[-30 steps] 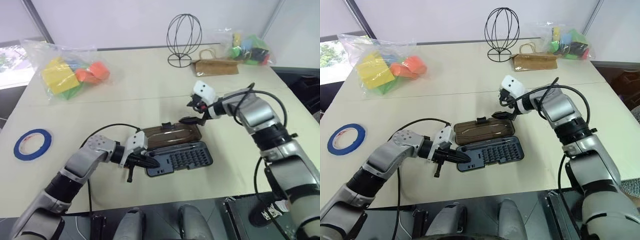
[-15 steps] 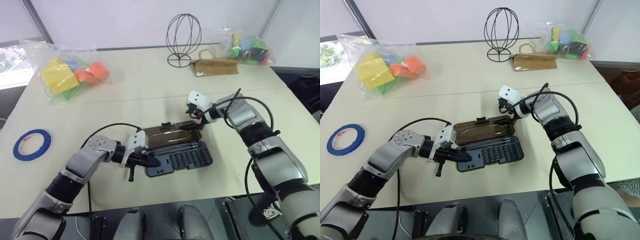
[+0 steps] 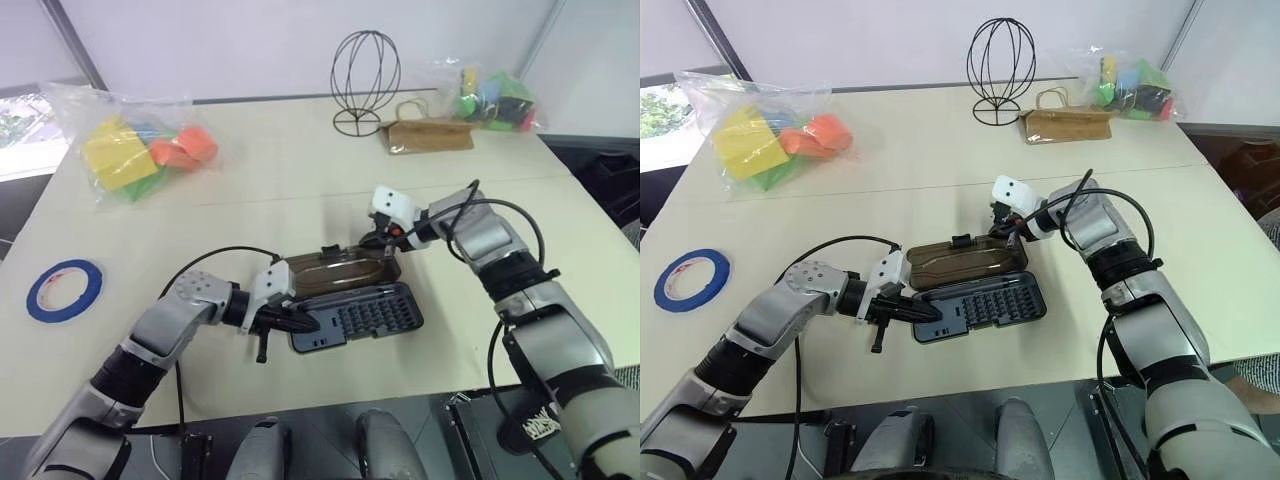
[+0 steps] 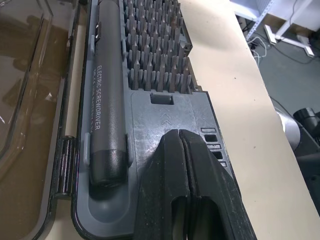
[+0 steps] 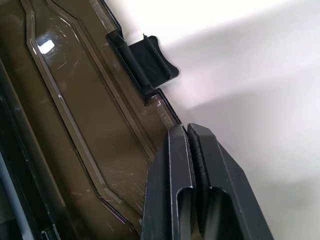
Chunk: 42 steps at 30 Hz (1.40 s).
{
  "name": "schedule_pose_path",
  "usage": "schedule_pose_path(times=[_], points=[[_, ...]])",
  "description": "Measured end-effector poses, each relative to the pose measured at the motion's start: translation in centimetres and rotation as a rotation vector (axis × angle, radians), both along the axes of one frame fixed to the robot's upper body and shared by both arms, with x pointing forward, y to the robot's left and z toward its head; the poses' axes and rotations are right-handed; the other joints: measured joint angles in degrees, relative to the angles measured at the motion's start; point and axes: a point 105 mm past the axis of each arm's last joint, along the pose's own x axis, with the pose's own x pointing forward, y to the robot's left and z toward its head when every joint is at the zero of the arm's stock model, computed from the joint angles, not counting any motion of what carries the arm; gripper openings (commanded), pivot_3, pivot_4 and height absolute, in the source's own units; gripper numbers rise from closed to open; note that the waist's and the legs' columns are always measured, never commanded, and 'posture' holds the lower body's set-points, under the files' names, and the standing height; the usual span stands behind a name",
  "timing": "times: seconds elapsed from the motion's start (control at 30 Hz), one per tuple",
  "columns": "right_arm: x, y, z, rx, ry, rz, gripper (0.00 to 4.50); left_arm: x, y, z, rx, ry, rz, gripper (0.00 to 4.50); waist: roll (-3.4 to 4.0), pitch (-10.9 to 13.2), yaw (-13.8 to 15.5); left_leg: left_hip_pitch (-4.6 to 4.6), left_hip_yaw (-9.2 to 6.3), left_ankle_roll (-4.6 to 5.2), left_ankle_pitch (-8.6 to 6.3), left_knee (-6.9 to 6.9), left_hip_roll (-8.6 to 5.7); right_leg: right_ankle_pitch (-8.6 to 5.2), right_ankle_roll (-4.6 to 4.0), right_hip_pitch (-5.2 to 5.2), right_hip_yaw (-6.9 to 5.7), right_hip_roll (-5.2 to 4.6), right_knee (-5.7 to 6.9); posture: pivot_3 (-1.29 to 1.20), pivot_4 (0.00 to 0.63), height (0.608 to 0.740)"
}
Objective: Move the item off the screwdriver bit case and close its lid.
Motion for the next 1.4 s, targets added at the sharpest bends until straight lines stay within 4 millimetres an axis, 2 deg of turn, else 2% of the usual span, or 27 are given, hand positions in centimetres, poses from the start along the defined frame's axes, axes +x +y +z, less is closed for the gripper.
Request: schedule_pose_path(times=[0.33,0.47,0.83,0.97,1.07,1.13,1.17,1.4], points=[[-0.3,0.2,0.0,-0.038,-0.034,0.039,0.02,0.0,-0.1,0.0,0.0,-0.002,0.001,0.0,0.02,0.0,0.0,0.0,0.0,0.0,0.0,-0.02,0.0,0.0,0.0,0.0,-0.01,0.0,0.0,0.0,0.15,0.74],[-0.3,0.5,-0.8,-0.056,-0.027,0.061,1.91,0.1,-0.1,0.0,0.0,-0.006,0.004,0.0,0.02,0.0,0.0,0.0,0.0,0.0,0.0,-0.02,0.0,0.0,0.0,0.0,-0.01,0.0,-0.01,0.0,0.15,0.74],[0.9,0.8,-1.2,-0.019,0.107,0.006,1.91,0.1,-0.1,-0.1,0.003,-0.019,0.014,0.0,0.06,-0.1,0.0,0.27,-0.01,0.0,0.0,-0.04,0.0,0.0,0.0,0.28,-0.01,0.0,-0.03,0.0,0.15,0.74],[1.1,0.6,-1.5,-0.044,0.125,0.024,1.91,0.2,-0.1,-0.3,0.003,-0.027,0.025,0.0,0.06,-0.1,0.1,0.77,0.0,0.09,-0.06,-0.17,-0.01,-0.01,-0.01,0.81,-0.05,0.0,-0.15,0.0,0.15,0.74],[1.0,0.5,-1.6,-0.069,0.113,0.06,1.2,0.2,-0.1,-0.3,0.002,-0.028,0.028,0.0,0.08,-0.1,0.1,0.78,-0.02,0.09,-0.06,-0.15,-0.02,-0.01,-0.01,0.85,-0.05,0.0,-0.17,0.0,0.15,0.74],[1.2,0.4,-1.4,-0.094,0.091,0.081,0.25,0.2,-0.1,-0.3,0.001,-0.028,0.03,0.0,0.12,-0.1,0.1,0.79,-0.03,0.09,-0.06,-0.15,-0.02,-0.01,0.0,0.86,-0.05,0.0,-0.17,0.0,0.15,0.74],[1.1,0.4,-1.2,-0.112,0.086,0.101,0.05,0.2,0.0,-0.4,0.002,-0.029,0.034,0.0,0.12,-0.2,0.1,0.81,-0.04,0.09,-0.06,-0.15,-0.02,-0.01,0.0,0.87,-0.07,0.0,-0.17,0.0,0.15,0.74],[1.1,0.0,-1.4,-0.151,0.083,0.119,0.05,0.4,0.1,-0.4,0.005,-0.04,0.054,0.0,0.08,-0.4,0.2,0.84,-0.08,0.09,-0.06,-0.15,-0.01,-0.01,-0.01,0.97,-0.15,0.01,-0.18,0.0,0.15,0.74]])
